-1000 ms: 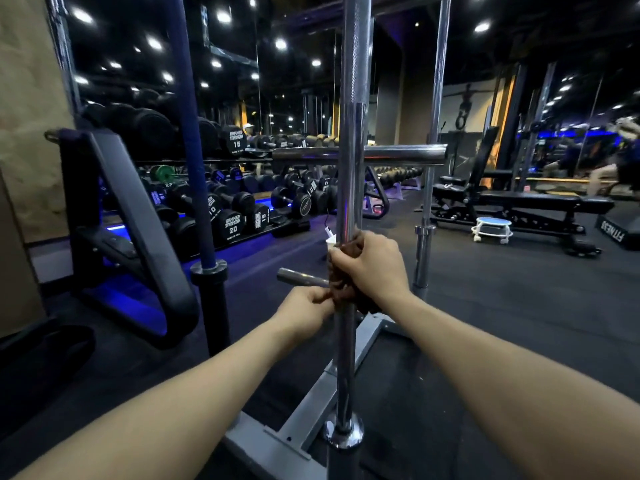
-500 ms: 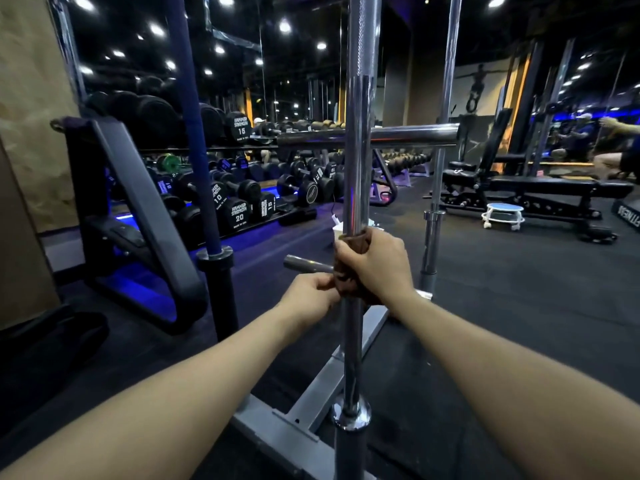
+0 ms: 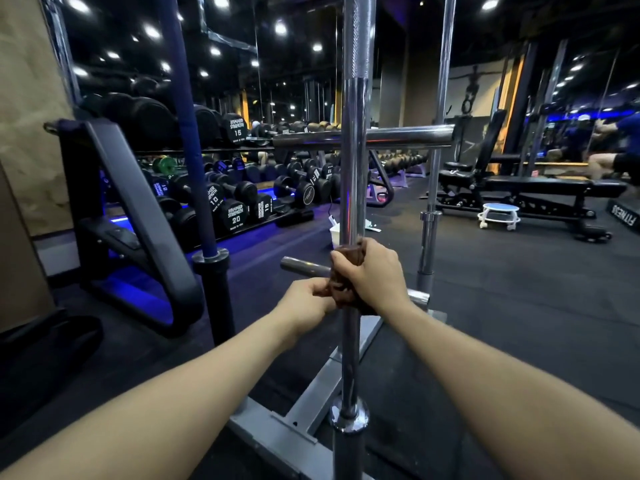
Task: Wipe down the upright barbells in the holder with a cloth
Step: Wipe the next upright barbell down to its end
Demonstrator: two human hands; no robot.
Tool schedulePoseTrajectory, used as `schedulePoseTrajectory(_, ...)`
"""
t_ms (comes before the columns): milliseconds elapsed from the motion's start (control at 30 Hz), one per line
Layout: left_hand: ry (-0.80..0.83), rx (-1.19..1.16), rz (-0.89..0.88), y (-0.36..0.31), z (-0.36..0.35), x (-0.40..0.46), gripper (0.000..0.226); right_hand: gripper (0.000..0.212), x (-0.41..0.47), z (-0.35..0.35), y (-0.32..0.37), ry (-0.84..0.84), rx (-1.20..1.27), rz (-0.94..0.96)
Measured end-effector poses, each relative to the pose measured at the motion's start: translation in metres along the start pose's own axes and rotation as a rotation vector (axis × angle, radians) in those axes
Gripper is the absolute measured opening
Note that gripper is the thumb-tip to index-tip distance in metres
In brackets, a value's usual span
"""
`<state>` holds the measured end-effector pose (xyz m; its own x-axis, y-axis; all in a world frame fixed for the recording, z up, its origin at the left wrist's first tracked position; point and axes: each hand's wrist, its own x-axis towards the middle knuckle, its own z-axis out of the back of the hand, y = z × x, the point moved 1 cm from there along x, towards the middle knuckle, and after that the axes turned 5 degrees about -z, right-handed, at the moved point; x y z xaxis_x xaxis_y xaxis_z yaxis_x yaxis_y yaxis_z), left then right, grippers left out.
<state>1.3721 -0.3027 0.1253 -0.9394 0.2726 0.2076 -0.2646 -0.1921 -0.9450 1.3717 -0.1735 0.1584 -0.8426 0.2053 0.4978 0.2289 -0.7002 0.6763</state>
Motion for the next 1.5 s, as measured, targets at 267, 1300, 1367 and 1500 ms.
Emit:
schedulePoseTrajectory(267,-0.002,-0.182,0.062,0.001,-0.003,-0.005,0.021,0.036,0.035,0.039,0.058,-0.214,0.035,0.160)
schedulePoseTrajectory(1300,0.051,-0.103,0.087,0.035,-0.008,-0.016,0.031,0.042,0.002,0.003,0.004,-0.076,0.049,0.119)
schedulePoseTrajectory(1367,0.050,-0.079,0.086,0.038,-0.006,-0.015,0.031,0.035,0.010,0.008,0.017,-0.147,0.100,0.143)
schedulePoseTrajectory(1500,0.008,-0.026,-0.019,0.048,-0.010,-0.014,0.028,0.033,-0.004,-0.013,-0.012,-0.117,0.094,0.126)
